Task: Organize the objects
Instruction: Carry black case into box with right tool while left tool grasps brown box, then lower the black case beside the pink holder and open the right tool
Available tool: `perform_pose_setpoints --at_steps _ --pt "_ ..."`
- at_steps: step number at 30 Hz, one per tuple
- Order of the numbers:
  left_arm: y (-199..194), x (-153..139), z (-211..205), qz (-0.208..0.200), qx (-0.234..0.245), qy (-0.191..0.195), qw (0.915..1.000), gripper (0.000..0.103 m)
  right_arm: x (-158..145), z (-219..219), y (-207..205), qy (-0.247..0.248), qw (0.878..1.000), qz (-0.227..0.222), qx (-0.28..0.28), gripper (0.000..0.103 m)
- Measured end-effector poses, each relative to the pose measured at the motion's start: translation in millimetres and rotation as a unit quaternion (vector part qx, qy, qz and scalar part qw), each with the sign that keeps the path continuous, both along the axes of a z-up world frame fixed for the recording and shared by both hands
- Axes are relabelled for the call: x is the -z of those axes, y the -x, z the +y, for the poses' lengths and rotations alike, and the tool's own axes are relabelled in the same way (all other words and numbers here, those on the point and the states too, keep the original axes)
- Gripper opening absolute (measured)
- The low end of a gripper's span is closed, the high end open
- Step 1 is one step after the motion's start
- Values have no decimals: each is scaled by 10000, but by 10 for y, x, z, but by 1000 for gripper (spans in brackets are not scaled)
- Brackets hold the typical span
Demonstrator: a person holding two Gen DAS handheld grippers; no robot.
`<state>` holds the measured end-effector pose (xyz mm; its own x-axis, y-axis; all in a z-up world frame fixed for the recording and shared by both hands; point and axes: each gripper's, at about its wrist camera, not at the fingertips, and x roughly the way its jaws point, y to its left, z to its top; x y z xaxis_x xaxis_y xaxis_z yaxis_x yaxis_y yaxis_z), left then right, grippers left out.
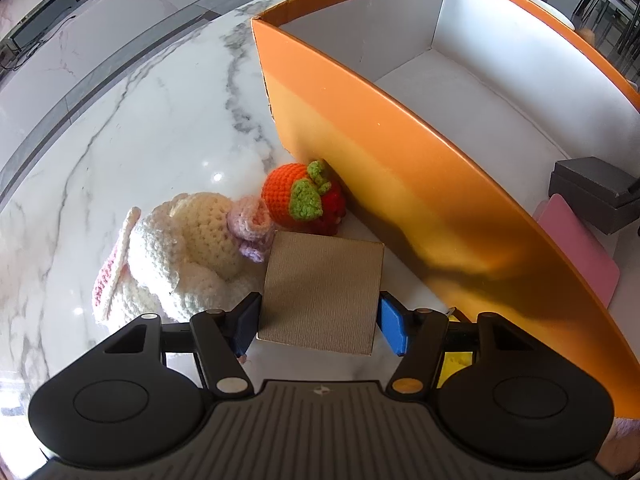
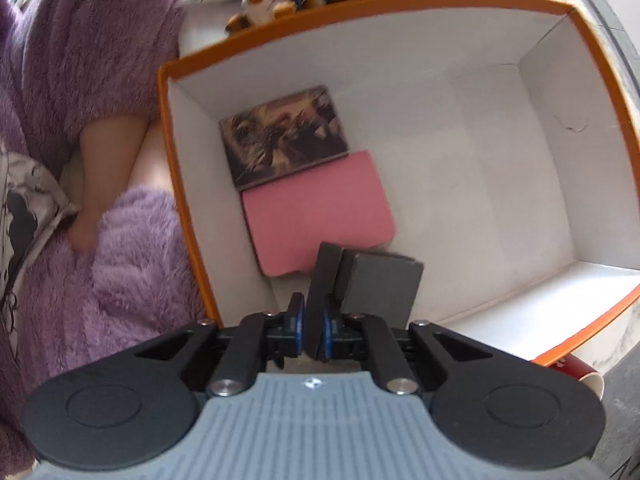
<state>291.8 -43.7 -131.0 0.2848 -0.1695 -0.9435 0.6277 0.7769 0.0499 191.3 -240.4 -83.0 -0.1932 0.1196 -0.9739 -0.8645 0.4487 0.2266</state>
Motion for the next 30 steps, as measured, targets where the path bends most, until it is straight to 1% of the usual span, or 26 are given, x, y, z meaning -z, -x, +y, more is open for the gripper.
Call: perform_pose_setpoints --at_steps 1,2,3,6,8,10,12,13,18,19,23,25,27,30 --pt "-1 -1 2 -3 1 5 10000 72 -23 -37 -64 -85 9997 -89 189 14" --pt "-3 -1 2 -3 0 9 10000 72 -38 -57 -137 -139 9990 -141 411 24" --pt "-6 -2 6 2 -8 17 10000 72 -28 -78 -201 -196 9979 -117 612 37" --pt "-11 -2 16 16 -20 40 10000 72 73 -66 -336 -172 9946 -28 1020 38" --pt "-15 -2 25 22 -26 58 10000 72 163 -20 -338 -80 9958 8 913 39" --pt "-17 -2 32 25 -38 77 10000 72 250 25 -311 86 9974 30 709 47" --pt "-22 -1 36 26 -48 95 9999 72 307 35 -315 228 9978 87 615 75" --pt "-25 -1 39 27 -55 105 9999 72 340 12 -332 260 9976 187 611 78" --pt "-43 6 49 64 -65 150 9998 71 526 -57 -358 314 9921 744 963 80" --pt "-44 10 46 71 -62 155 9998 71 576 -59 -337 372 9914 822 947 80" --pt "-41 17 36 68 -57 155 9998 71 595 -5 -280 468 9944 721 611 78" --pt "-41 19 31 80 -55 140 9999 71 573 57 -257 559 9963 623 213 78" --pt "-44 19 25 95 -44 124 9999 70 562 140 -246 728 9952 603 -265 77" --pt "-53 17 19 110 -42 108 9999 70 568 278 -208 1014 9865 700 -1081 77"
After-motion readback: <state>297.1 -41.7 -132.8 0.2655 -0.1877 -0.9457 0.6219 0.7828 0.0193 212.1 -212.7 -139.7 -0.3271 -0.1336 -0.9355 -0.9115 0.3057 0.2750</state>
